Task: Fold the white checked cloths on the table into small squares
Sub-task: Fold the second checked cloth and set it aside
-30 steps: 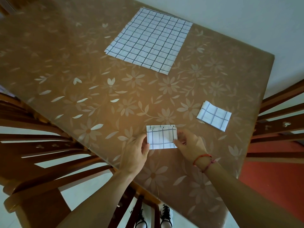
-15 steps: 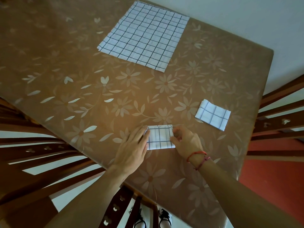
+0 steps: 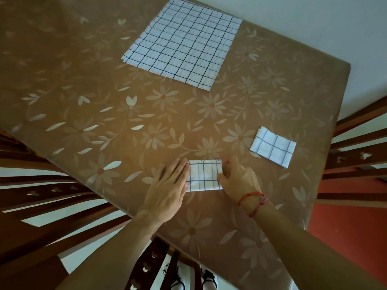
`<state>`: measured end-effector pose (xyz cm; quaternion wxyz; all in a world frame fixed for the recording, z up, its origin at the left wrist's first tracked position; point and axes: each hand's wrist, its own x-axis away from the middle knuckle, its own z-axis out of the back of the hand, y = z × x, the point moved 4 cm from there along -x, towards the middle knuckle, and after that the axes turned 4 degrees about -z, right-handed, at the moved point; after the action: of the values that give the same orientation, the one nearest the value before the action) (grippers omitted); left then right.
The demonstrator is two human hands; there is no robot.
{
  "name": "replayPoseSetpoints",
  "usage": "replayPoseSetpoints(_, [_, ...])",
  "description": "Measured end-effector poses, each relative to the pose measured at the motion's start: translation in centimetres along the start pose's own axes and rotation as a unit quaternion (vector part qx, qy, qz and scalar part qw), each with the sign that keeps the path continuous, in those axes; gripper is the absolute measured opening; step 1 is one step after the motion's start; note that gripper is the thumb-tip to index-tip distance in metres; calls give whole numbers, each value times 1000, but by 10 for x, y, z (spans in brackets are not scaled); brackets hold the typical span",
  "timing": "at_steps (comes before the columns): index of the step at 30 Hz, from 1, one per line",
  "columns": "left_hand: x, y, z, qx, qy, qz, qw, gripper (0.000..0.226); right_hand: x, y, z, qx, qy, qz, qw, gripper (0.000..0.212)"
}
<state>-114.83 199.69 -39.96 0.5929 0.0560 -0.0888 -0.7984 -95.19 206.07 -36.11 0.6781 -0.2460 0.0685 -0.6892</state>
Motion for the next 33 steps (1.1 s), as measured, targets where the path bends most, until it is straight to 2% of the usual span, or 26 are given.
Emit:
replayPoseSetpoints(2, [1,-1,-2,-1,-3,-8,1000,54,4,-11,3,55,86,71,992,20])
replayPoseSetpoints(4, [2,-1,-3,-4,-5,-13,1000,54,14,-35,3,61,149,183,970,23])
replayPoseSetpoints(6, [2,-1,-4,-7,-11,-13,1000,54,23,-57,-13,70,102,275,953,38])
replayPoseSetpoints(8, [3,0,-5,-17,-17,-21,999,55,26,-66,-38,85,27,308,947,51])
replayPoseSetpoints(12, [4,1,-8,-19,-18,-29,999,60,19,-60,-72,75,-32,282,956,53])
replayPoseSetpoints(20, [3,1,-7,-7,-5,-11,1000,56,18,-45,-72,194,0,279,940,57])
replayPoseSetpoints(28, [3,2,-3,-22,-15,-17,1000,57,16,-40,-67,209,-14,271,940,62])
replayPoseSetpoints(33, [2,1,-3,-22,-33,-7,999,58,14,-5,-45,232,-35,234,943,69])
